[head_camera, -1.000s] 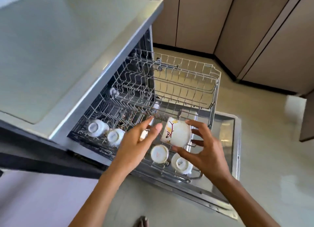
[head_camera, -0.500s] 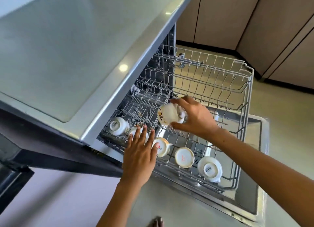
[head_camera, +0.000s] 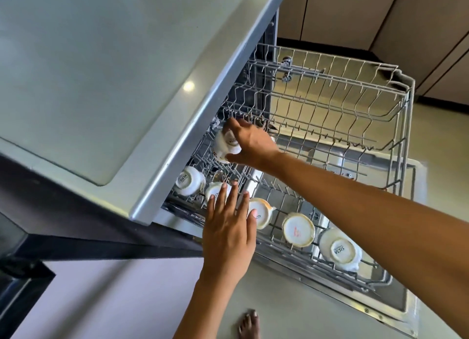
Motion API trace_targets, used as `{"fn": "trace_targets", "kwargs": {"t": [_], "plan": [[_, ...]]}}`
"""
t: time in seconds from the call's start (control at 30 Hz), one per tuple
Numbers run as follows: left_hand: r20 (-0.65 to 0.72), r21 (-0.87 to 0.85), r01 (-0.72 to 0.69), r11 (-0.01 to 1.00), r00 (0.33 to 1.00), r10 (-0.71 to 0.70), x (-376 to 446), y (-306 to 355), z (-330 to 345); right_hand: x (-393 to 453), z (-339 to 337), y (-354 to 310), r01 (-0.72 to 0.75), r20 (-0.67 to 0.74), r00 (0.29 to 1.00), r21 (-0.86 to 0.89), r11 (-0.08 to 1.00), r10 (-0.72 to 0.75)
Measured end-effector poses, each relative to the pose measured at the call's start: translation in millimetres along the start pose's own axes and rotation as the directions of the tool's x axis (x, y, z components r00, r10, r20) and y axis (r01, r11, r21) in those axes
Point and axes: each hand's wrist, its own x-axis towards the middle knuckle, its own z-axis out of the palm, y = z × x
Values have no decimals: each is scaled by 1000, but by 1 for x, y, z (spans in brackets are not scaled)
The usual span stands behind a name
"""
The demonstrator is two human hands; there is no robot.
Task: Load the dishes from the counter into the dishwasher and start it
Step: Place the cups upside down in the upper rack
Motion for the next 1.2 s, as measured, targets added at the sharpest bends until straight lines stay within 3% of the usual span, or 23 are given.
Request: {"fn": "trace_targets", "kwargs": {"t": [0.33, 0.5, 0.73, 0.97, 1.07, 1.2], "plan": [[-13, -20, 18, 1000, 1000, -18, -1, 3, -4, 30, 29, -7, -16, 15, 1000, -83, 996, 17], [6, -15, 21, 1000, 1000, -21, -1, 2, -5, 31, 36, -3, 7, 113, 994, -134, 991, 8], [29, -15, 40, 999, 999, -40, -2, 2, -2, 28, 51, 10, 5, 160, 987, 17, 1000, -7], [6, -20, 40, 999, 999, -40, 0, 2, -1, 9, 47, 27, 93, 268, 963, -291, 952, -13], [-5, -19, 49, 999, 999, -49, 0, 2, -1, -13, 34, 20, -16, 224, 973, -192, 981, 60], [-10, -28, 54, 998, 998, -54, -1, 2, 0, -68, 11, 11, -211, 27, 977, 102, 972, 210]]}}
